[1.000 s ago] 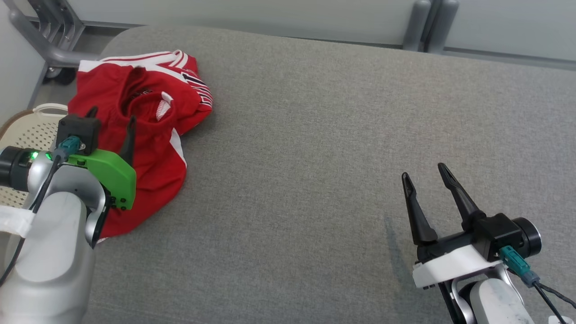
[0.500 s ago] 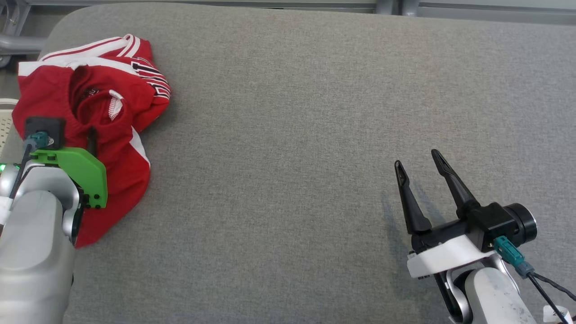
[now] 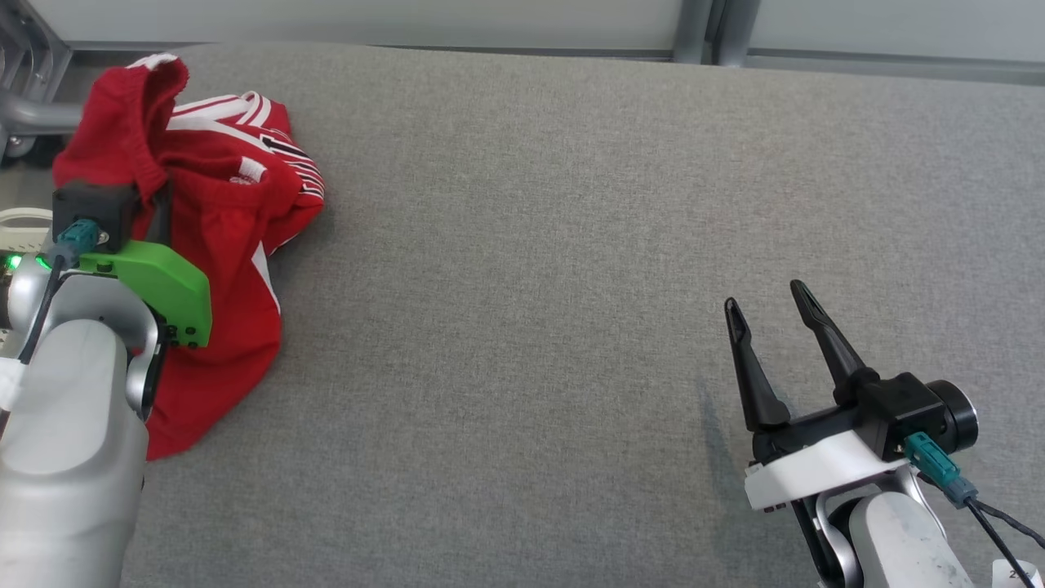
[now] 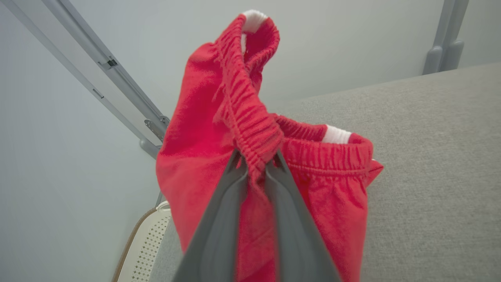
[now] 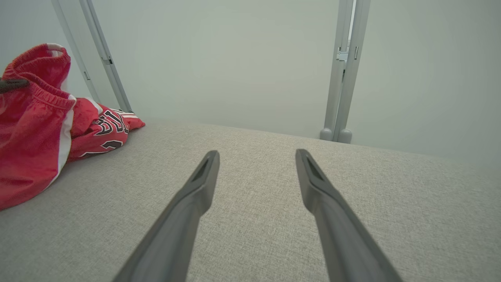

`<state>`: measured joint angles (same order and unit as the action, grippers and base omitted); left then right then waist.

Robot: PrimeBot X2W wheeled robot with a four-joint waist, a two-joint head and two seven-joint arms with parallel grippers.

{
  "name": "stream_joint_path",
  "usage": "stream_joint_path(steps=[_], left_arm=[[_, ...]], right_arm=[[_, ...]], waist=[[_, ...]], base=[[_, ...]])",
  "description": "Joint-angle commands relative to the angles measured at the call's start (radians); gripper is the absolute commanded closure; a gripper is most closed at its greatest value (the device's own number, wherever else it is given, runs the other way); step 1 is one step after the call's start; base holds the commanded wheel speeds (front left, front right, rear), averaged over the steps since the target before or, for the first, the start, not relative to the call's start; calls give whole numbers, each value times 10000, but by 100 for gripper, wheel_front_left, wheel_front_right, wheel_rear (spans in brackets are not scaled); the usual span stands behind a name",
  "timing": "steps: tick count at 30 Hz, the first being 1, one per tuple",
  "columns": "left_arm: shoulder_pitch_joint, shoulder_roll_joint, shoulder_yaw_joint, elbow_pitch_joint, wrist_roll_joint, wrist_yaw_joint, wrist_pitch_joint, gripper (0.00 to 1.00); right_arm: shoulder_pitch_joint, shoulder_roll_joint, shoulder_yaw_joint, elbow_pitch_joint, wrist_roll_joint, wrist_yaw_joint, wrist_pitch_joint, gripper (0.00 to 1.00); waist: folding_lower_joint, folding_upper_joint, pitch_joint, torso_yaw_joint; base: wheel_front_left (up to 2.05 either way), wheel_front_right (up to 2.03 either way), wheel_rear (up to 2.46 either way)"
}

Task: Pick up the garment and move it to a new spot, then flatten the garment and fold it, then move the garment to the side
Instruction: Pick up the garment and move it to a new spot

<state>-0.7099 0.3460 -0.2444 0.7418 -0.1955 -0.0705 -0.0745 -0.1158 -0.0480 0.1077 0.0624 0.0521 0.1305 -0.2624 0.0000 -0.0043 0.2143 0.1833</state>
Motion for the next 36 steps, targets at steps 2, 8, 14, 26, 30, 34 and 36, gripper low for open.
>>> stream_joint_path(steps=[2,8,14,26,30,34,36], left_arm=[[-200,-33,-83,-451,81,-18,-147,100],[-138,-145,-328,-1912,150,99,0,100],[258,-344,-676,-3486,81,8,346,100],[1740,-1974,-2064,-4170,-128,304,874,100],[1976,-2428,-2427,-3407,-235,357,679,100],[1871,-2824,-2773,-2436,-519,391,255,100],[1585,-2882,-2861,-2024,-716,481,15,100]], right_arm=[[146,-42,-45,9,113,4,-26,0],[368,-44,-153,17,314,4,-26,0],[579,-42,-306,3,437,4,-26,0],[713,-39,-575,-97,509,3,-26,0],[574,-41,-521,-99,530,4,-26,0],[509,-39,-457,-58,536,3,-26,0],[463,-41,-415,-28,534,4,-26,0]], waist=[[0,43,-391,11],[0,43,-905,-250],[0,43,-1252,-768],[0,43,-1312,-1944],[0,43,-1174,-2306],[0,43,-1003,-2752],[0,43,-938,-2968]], base=[[0,0,0],[0,0,0],[0,0,0],[0,0,0],[0,0,0],[0,0,0],[0,0,0]])
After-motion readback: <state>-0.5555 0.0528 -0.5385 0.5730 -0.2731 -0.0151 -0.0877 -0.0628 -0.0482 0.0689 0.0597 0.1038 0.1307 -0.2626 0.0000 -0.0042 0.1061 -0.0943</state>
